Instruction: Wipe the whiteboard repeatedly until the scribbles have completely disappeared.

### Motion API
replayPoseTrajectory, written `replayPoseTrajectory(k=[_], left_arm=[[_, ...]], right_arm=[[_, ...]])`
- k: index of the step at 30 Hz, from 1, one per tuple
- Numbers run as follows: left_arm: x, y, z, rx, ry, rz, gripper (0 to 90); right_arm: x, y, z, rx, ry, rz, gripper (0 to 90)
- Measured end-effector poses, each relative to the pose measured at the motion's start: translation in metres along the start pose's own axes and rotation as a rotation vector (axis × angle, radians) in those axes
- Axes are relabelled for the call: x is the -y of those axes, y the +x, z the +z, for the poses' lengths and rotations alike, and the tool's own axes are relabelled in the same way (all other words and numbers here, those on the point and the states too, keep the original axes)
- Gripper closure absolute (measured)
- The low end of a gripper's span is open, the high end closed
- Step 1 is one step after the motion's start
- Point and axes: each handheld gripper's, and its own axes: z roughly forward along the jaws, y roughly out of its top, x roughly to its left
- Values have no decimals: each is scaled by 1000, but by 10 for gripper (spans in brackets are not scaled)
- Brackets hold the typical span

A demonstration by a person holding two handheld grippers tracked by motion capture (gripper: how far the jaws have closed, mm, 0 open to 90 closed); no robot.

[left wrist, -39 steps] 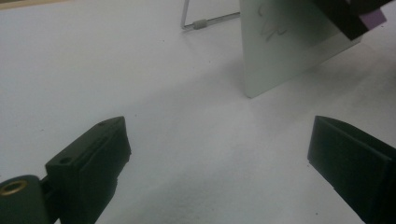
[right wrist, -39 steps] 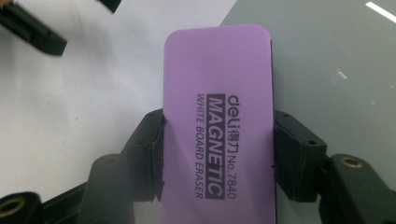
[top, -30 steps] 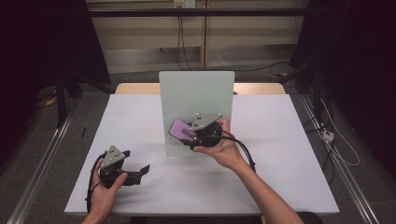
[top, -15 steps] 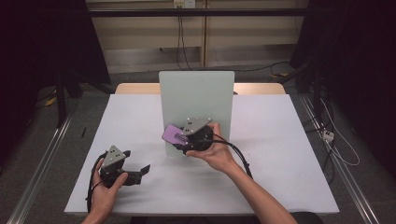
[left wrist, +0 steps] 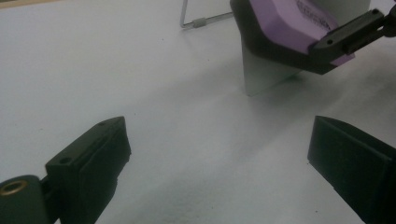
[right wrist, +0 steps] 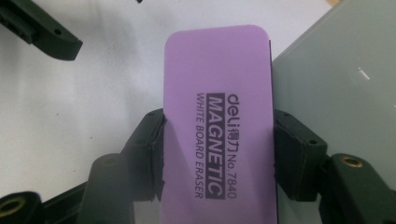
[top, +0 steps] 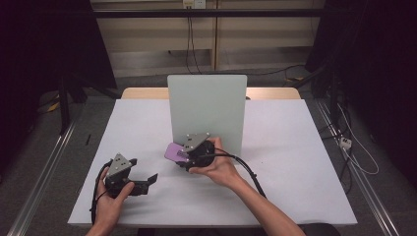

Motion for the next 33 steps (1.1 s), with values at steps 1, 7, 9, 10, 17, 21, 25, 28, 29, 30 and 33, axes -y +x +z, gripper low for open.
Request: replayPoseTrajectory(k=[1,7,9,10,17,21,25,28,29,30,33], left_arm=[[0,0,0,-1,0,1,55],[0,0,0,-1,1,-4,56],[0,1,-1,-2,-1,0,56],[0,1,0,-2,-2,-4,56],[0,0,0,0,-3,-6,56],[0,-1,1,1,-1,-10,56],[0,0,1,0,3,-8,56],[0,0,0,-1,-4,-9,56],[0,0,0,-1,-4,-8,56],[0,1,0,-3,-3,-8,56],[1,1,-2,-6,-5,-13,56]], right_arm=[[1,1,1,-8,6,0,416],[2,4,7,-29,36,-10,416],[1,2,3,-19,26,-11,416],[-1,-1,-1,-6,14,-5,416],[-17,-22,-31,59,-48,8,415],[-18,-19,-25,61,-52,-1,415],[-19,-14,-15,44,-46,-13,415],[-20,-9,-5,29,-31,-30,416],[-20,-7,-3,23,-27,-30,416],[-20,-6,0,19,-24,-36,416],[-17,0,8,6,-4,-56,416]])
